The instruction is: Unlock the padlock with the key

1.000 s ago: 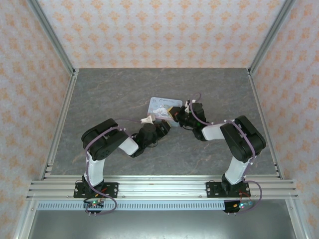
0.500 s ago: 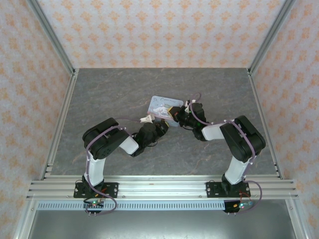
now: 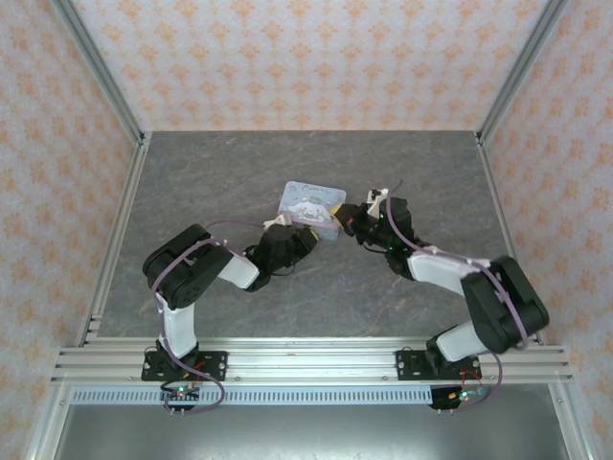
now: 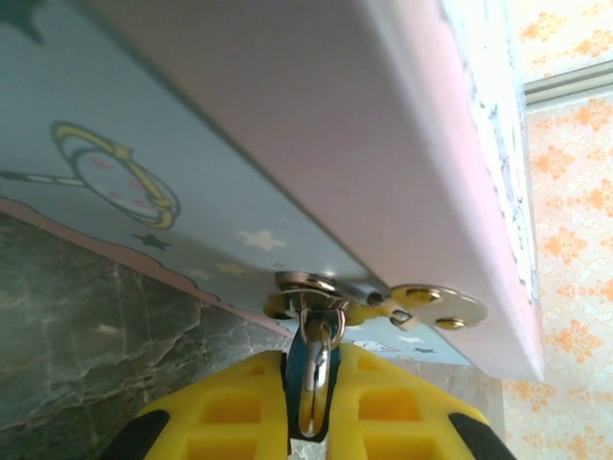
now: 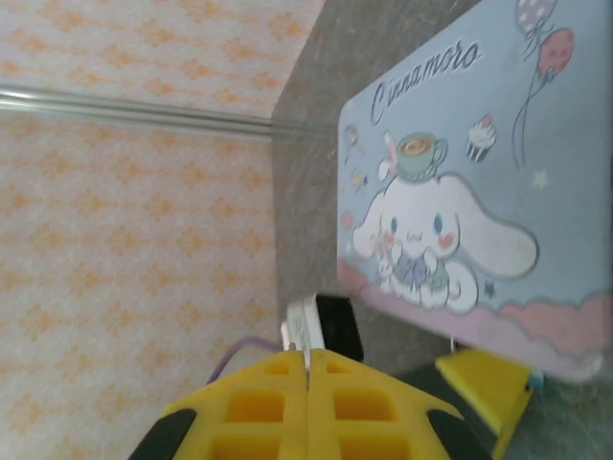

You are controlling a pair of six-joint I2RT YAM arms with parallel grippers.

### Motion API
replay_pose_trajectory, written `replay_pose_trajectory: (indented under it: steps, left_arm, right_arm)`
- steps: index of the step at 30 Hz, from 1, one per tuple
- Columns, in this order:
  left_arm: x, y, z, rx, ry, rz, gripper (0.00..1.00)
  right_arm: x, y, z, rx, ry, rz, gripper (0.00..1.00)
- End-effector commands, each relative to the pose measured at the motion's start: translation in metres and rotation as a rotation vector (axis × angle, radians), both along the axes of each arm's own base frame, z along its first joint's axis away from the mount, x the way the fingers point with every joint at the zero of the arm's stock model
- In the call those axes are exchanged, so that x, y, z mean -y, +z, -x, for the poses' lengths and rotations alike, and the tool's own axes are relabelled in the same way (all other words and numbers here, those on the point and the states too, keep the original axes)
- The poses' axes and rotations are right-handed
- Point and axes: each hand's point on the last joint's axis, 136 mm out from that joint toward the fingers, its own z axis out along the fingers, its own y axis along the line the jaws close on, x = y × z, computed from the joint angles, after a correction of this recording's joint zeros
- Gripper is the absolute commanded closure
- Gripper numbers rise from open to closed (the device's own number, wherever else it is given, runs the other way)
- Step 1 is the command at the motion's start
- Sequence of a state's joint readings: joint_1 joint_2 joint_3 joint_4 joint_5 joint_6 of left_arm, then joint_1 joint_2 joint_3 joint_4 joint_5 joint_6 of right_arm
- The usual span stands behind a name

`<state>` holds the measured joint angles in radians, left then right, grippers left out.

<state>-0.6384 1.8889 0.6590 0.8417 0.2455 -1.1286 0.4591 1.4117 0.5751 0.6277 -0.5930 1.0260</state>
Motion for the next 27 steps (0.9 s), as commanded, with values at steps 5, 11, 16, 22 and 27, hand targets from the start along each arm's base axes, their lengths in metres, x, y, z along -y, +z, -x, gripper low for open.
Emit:
replay_pose_trajectory:
  steps: [5, 11, 16, 22, 27]
  left_arm:
    - [0.025, 0.02, 0.02, -0.08, -0.214, 0.102, 1.0]
    - [0.026, 0.04, 0.026, -0.07, -0.266, 0.145, 1.0]
    - [0.022, 0.048, 0.031, -0.074, -0.26, 0.18, 1.0]
    - [0.014, 0.052, 0.033, -0.084, -0.196, 0.23, 1.0]
    - [0.009, 0.057, 0.033, -0.084, -0.158, 0.268, 1.0]
  right_arm:
    - [0.022, -0.03, 0.053, -0.016, 0.021, 0.027, 1.0]
    - [0.032, -0.042, 0.082, -0.005, 0.0, 0.021, 1.0]
    - [0.038, -0.059, 0.094, -0.028, -0.053, 0.03, 1.0]
    - [0.033, -0.064, 0.095, -0.04, -0.084, 0.038, 1.0]
    - [0.025, -0.058, 0.087, -0.045, -0.103, -0.003, 1.0]
